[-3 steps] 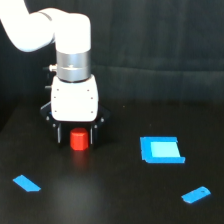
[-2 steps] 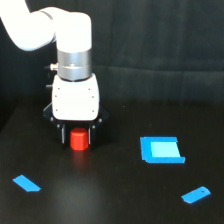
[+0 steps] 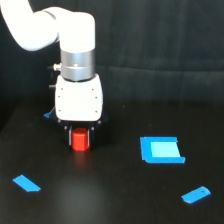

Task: Pick up the red object from the table

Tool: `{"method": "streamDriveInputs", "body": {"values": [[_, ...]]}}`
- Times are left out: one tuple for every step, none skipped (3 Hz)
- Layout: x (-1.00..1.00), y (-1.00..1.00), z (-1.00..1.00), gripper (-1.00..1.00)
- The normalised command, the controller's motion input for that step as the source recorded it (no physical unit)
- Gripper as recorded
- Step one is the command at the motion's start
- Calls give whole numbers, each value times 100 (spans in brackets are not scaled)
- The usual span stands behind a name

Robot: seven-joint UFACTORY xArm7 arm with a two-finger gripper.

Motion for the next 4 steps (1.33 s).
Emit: {"method": "streamDriveInputs", "body": {"values": [[24,-13,93,-100],[27,-16,97,-100],[9,-12,100,-99],[-1,-8,92,-100]]}}
